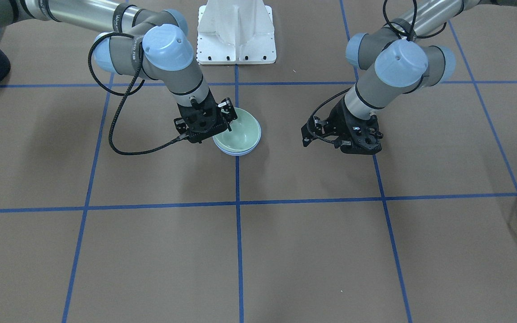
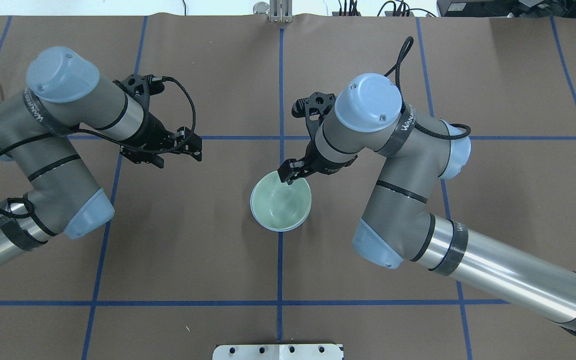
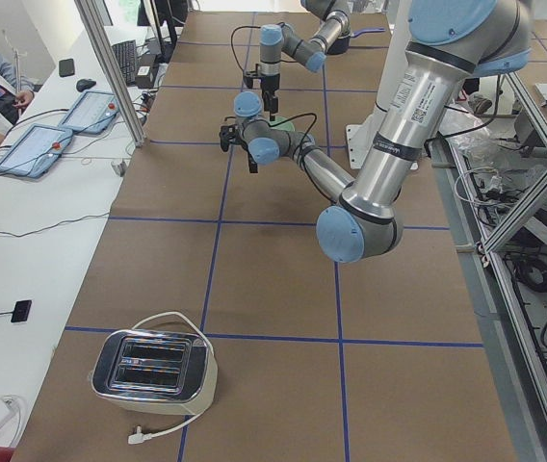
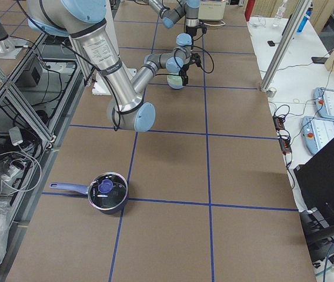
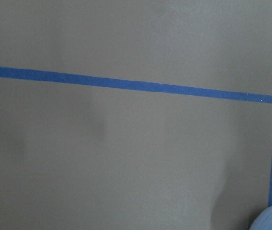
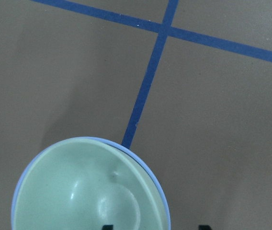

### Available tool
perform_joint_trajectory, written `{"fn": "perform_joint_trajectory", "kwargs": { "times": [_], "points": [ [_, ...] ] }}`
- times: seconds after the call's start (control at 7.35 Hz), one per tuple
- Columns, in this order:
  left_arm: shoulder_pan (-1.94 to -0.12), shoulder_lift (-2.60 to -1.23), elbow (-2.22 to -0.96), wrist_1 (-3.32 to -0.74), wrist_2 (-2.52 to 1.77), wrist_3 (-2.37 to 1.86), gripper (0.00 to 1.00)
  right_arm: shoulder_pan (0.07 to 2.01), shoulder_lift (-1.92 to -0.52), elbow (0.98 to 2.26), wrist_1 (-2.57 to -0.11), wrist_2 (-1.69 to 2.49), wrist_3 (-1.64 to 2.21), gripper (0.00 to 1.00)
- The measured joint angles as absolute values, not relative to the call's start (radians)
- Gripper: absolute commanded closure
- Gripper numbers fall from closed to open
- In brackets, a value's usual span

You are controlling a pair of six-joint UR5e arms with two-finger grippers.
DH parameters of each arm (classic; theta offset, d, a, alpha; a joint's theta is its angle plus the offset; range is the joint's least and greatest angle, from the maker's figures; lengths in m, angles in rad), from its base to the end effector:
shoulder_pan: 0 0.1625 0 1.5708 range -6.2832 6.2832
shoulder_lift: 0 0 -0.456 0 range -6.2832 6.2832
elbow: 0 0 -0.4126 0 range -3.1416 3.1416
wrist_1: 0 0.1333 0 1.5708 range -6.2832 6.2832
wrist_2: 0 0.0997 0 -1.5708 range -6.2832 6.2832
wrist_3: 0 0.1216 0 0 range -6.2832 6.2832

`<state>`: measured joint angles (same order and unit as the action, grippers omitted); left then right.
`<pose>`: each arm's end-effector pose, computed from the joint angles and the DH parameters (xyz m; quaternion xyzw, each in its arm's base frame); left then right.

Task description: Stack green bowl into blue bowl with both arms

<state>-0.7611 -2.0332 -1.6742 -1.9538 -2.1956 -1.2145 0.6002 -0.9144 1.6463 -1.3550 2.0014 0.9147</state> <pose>0.4567 -0.5209 0.3259 -0.0014 0.5135 -0.0326 0.8575 -0.5584 -0.4822 0.2315 0.1081 -0.4724 -0.1217 0.8662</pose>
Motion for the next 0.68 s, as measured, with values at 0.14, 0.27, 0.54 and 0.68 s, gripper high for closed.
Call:
{"fn": "perform_joint_trajectory", "kwargs": {
  "times": [0.14, 0.27, 0.54, 0.68],
  "points": [
    [-0.777, -2.033, -1.679, -1.952, -2.206, -1.214, 0.03, 0.634, -0.943, 1.652, -1.266, 2.003, 0.914, 0.0],
    [-0.812, -2.033, -1.689, -1.951, -2.229, -1.21, 0.03, 0.678, -0.991, 1.653, -1.16, 2.015, 0.911, 0.0],
    [-0.905, -1.97, -1.741, -1.945, -2.279, -1.103, 0.03, 0.777, -1.066, 1.677, -1.058, 2.027, 0.909, 0.0],
    [-0.958, -1.903, -1.773, -1.943, -2.297, -0.997, 0.03, 0.817, -1.115, 1.697, -1.039, 2.028, 0.861, 0.0]
  ]
}}
